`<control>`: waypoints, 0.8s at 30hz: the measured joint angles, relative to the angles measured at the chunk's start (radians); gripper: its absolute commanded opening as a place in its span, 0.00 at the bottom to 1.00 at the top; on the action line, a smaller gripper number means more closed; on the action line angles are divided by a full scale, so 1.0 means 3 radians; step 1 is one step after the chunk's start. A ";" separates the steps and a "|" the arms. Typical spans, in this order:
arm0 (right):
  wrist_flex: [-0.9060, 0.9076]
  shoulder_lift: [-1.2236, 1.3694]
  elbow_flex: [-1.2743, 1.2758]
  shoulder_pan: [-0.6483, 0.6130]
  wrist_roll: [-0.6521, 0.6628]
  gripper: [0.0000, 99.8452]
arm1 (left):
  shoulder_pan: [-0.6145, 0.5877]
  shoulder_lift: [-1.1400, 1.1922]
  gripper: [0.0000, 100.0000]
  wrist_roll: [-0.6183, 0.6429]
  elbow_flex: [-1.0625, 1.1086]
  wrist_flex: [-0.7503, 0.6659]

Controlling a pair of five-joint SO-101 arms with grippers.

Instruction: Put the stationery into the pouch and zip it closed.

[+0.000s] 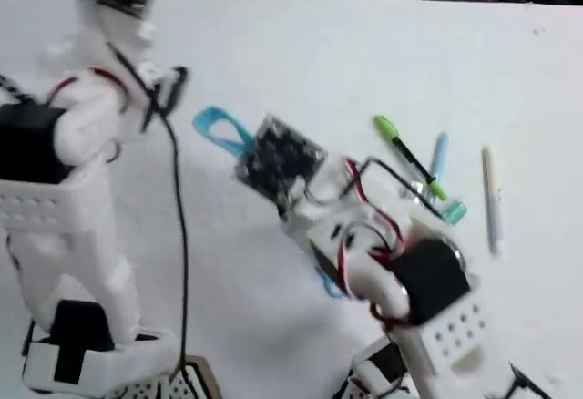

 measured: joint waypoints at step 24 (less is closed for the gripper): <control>-0.0041 -0.0757 0.0563 0.0261 0.0061 0.02 | 0.0317 -0.0639 0.21 -0.0348 0.1135 0.0000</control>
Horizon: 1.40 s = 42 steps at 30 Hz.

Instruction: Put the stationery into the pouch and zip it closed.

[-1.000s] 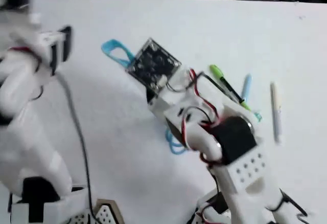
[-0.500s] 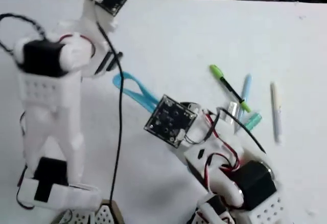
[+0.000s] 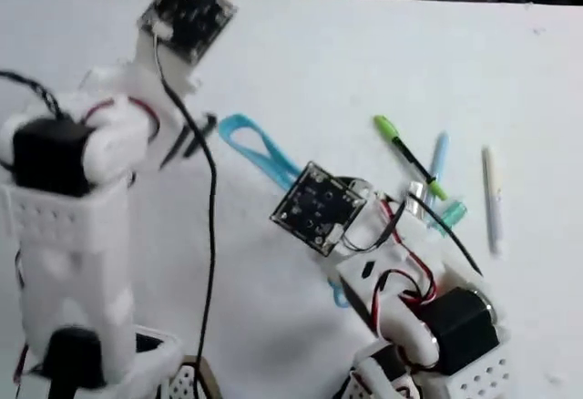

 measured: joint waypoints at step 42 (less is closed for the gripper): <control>-0.0266 -0.0010 0.0286 -0.0092 0.0000 0.02 | 0.0220 0.0281 0.24 -0.0358 0.0015 -0.0005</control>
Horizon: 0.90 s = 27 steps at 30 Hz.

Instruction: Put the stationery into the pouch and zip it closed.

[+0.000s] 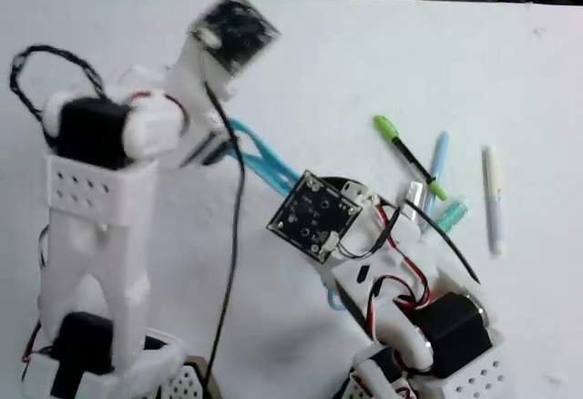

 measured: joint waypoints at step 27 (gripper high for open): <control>-0.0036 0.0036 0.0000 0.0005 -0.0005 0.02 | -0.0276 0.1683 0.08 0.0256 -0.0798 0.0010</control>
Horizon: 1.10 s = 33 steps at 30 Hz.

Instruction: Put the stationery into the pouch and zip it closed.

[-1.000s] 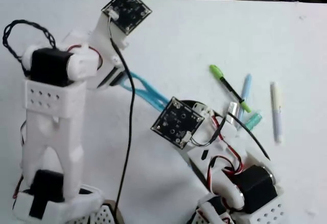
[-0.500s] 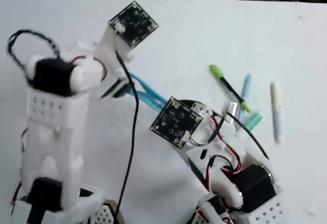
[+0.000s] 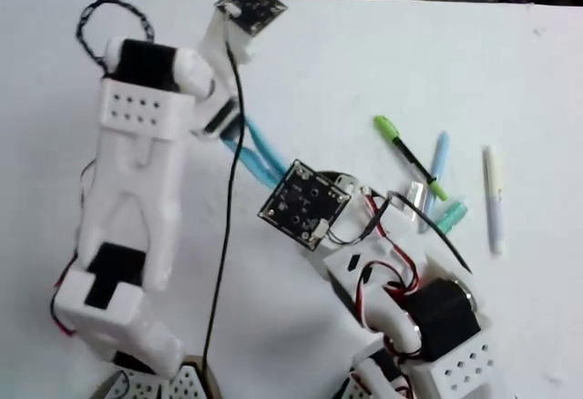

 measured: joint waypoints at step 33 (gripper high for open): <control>0.0419 0.0394 -0.0808 0.1805 -0.0977 0.17 | -0.0583 -0.1427 0.02 0.1851 0.0875 0.0005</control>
